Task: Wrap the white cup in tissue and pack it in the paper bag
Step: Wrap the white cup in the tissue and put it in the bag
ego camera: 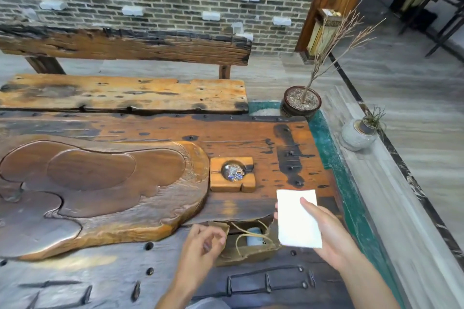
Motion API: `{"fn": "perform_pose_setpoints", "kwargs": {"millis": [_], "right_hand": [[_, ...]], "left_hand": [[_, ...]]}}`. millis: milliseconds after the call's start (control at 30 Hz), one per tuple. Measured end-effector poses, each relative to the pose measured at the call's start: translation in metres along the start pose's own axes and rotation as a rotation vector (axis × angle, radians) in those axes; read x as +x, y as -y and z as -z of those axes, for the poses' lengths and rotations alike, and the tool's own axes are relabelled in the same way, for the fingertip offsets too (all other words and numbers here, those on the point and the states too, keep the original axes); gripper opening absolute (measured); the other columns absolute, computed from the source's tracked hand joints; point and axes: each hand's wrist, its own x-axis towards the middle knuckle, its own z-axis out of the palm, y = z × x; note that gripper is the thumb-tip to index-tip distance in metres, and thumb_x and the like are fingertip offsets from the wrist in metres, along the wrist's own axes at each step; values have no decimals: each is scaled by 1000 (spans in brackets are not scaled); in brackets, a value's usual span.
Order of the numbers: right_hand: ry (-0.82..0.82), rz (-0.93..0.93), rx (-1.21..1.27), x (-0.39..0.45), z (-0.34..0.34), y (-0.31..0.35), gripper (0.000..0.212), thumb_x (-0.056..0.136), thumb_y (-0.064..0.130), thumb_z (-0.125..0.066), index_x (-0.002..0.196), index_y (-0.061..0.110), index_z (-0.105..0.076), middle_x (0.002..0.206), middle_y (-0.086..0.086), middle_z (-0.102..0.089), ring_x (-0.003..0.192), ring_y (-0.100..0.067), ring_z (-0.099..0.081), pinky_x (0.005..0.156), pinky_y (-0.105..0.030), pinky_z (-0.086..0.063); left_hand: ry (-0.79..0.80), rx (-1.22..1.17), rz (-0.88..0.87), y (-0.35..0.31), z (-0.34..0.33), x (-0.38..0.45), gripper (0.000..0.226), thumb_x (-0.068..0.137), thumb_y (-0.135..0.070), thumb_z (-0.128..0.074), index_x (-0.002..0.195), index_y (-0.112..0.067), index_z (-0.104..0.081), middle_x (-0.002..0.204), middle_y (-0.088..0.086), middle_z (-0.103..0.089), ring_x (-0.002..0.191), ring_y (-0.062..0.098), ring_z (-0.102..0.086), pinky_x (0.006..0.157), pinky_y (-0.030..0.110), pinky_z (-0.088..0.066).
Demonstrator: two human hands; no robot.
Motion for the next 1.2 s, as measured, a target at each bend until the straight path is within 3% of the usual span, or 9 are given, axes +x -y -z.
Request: {"fn": "perform_pose_setpoints", "kwargs": {"millis": [67, 200, 400, 533, 767, 833, 1000, 1100, 1200], "right_hand": [[3, -48, -83, 0, 7, -3, 42, 101, 29, -49, 121, -4, -65, 111, -29, -72, 107, -44, -68, 82, -50, -58], [-5, -126, -188, 7, 9, -6, 39, 102, 28, -49, 118, -5, -65, 105, -28, -74, 103, -44, -70, 72, -43, -61], [-48, -186, -309, 36, 5, -21, 39, 99, 28, -57, 121, -5, -59, 100, -24, -76, 88, -36, -75, 64, -39, -61], [-53, -189, -409, 51, -1, -30, 37, 100, 27, -56, 118, -4, -61, 95, -18, -78, 82, -32, -74, 68, -37, -60], [3, -260, -470, 60, -16, -41, 37, 98, 32, -58, 119, 1, -57, 105, -21, -76, 97, -36, -73, 74, -38, -56], [46, -272, -505, 61, -18, -42, 38, 97, 33, -59, 117, 1, -57, 104, -17, -75, 88, -30, -72, 70, -33, -55], [169, -343, -672, 59, -27, -41, 37, 93, 38, -62, 109, 5, -57, 90, -11, -71, 66, -16, -64, 52, -28, -46], [261, -362, -673, 61, -32, -38, 44, 89, 37, -66, 118, 6, -59, 105, -13, -74, 78, -18, -66, 49, -27, -46], [304, -374, -573, 64, -36, -33, 38, 92, 22, -59, 124, 1, -56, 88, -6, -76, 70, -15, -71, 43, -26, -46]], "left_hand": [[32, 50, -16, 4, -7, -1, 22, 87, -24, -70, 83, -46, -69, 90, 1, -46, 83, 10, -50, 64, 11, -39], [46, 209, -109, 8, -15, 9, 17, 89, -34, -65, 96, -50, -65, 96, -6, -33, 99, 2, -39, 84, 12, -34], [56, 465, -112, 3, -22, 24, 32, 89, -35, -61, 119, -45, -58, 95, -5, -24, 98, 14, -33, 85, 24, -43], [60, 450, -10, -6, -25, 28, 36, 92, -40, -55, 128, -38, -54, 95, -4, -19, 94, 16, -39, 79, 26, -47], [23, 397, 34, -10, -23, 31, 16, 95, -28, -52, 109, -23, -60, 97, -2, -21, 74, 15, -45, 78, 29, -49], [21, 392, 40, -8, -22, 31, 19, 94, -19, -51, 110, -21, -60, 99, -1, -23, 74, 17, -48, 80, 35, -53], [35, 360, 50, -1, -24, 31, 47, 84, -2, -48, 128, -17, -55, 106, -1, -21, 86, 16, -50, 89, 24, -48], [20, 312, 75, 7, -24, 32, 58, 82, 2, -47, 138, -14, -49, 111, -2, -18, 99, 12, -44, 101, 11, -30], [68, 251, 145, 8, -20, 33, 60, 86, 0, -49, 144, -17, -45, 131, 4, -22, 106, 9, -49, 91, 0, -25]]}}
